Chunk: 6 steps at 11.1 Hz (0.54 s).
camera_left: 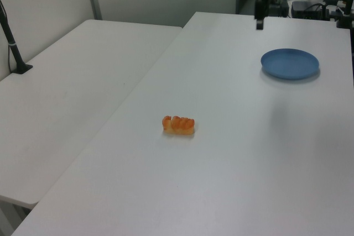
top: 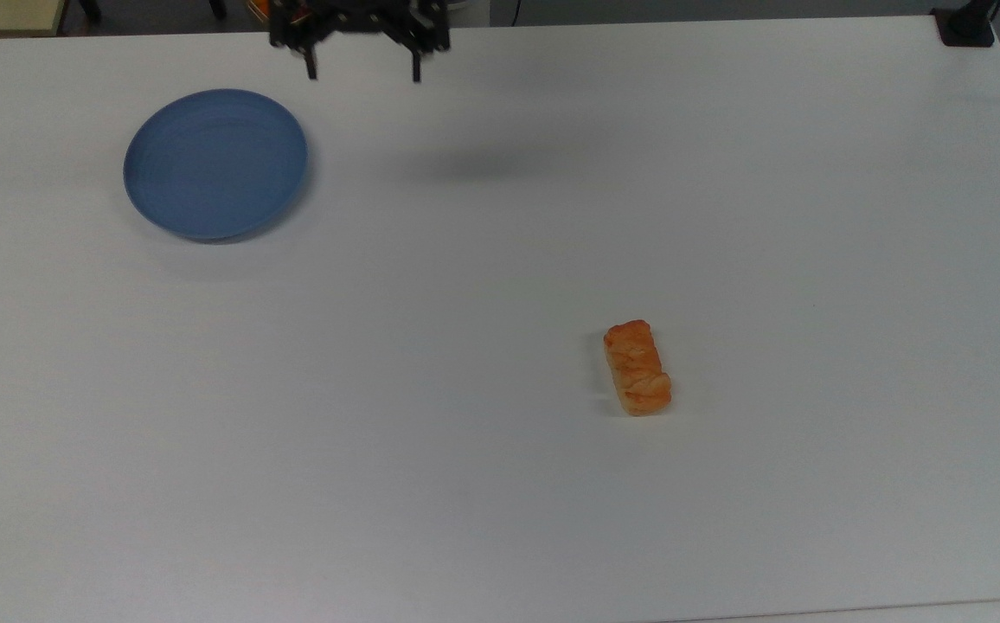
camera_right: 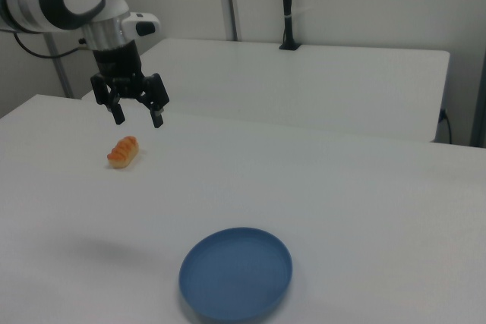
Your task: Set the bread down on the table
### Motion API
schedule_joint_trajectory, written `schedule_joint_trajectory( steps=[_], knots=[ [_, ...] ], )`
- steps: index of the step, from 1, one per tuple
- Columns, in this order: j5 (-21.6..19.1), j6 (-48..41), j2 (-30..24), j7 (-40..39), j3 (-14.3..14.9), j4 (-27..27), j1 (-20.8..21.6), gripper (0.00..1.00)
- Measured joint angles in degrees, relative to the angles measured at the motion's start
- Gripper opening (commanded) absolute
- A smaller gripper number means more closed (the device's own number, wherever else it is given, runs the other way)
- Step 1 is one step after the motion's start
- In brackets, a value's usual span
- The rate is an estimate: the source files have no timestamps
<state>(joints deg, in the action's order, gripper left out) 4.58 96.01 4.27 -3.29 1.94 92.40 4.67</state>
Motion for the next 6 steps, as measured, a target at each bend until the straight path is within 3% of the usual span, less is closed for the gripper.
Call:
schedule_joint_trajectory(
  steps=[3, 6],
  knots=[
    [0.0, -2.4, -4.2, -2.0, 0.2, 1.8, -4.0, 1.0],
    [0.0, -3.8, -5.4, -2.0, 0.2, 2.0, -4.9, 1.0]
  ],
)
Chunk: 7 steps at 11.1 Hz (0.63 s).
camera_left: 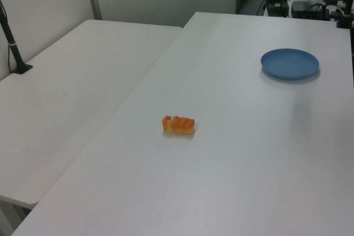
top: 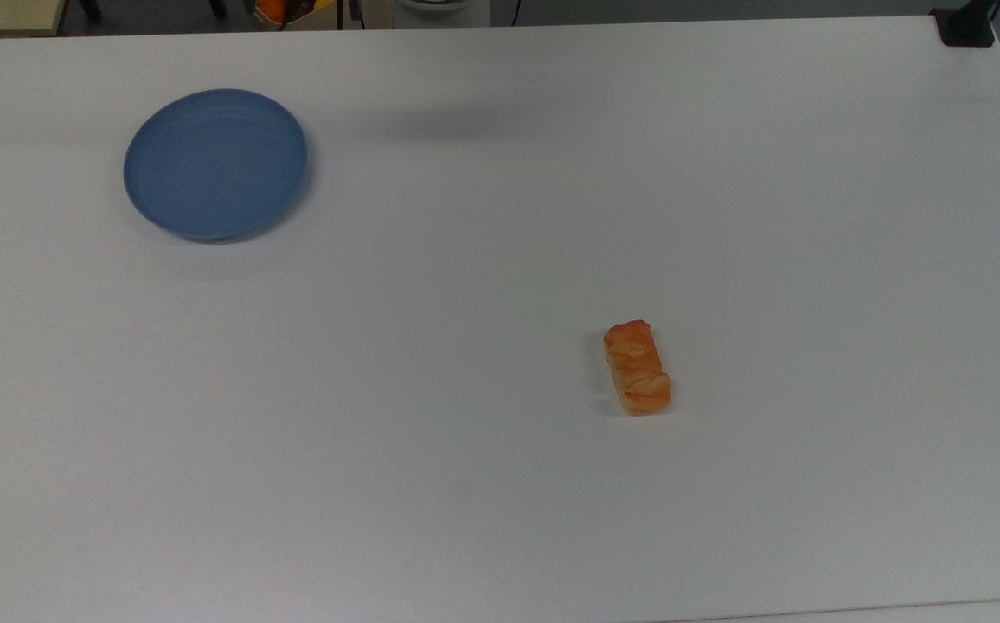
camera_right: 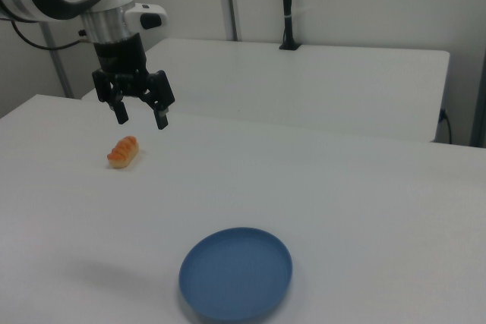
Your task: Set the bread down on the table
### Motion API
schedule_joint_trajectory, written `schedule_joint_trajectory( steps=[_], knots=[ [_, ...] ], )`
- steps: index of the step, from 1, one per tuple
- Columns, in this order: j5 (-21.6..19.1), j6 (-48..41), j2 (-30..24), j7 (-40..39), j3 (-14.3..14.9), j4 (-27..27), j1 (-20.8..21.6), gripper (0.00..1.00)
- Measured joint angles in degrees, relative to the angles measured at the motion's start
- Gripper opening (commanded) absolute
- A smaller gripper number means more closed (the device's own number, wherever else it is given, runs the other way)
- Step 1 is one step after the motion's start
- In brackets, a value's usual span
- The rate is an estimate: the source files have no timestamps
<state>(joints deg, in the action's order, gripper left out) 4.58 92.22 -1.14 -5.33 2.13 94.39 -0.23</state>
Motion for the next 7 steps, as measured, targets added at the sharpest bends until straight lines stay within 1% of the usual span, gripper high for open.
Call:
schedule_joint_trajectory(
  steps=[7],
  knots=[
    [-1.0, -0.1, -0.3, 0.0, 0.0, 0.1, -0.2, 1.0]
  ],
)
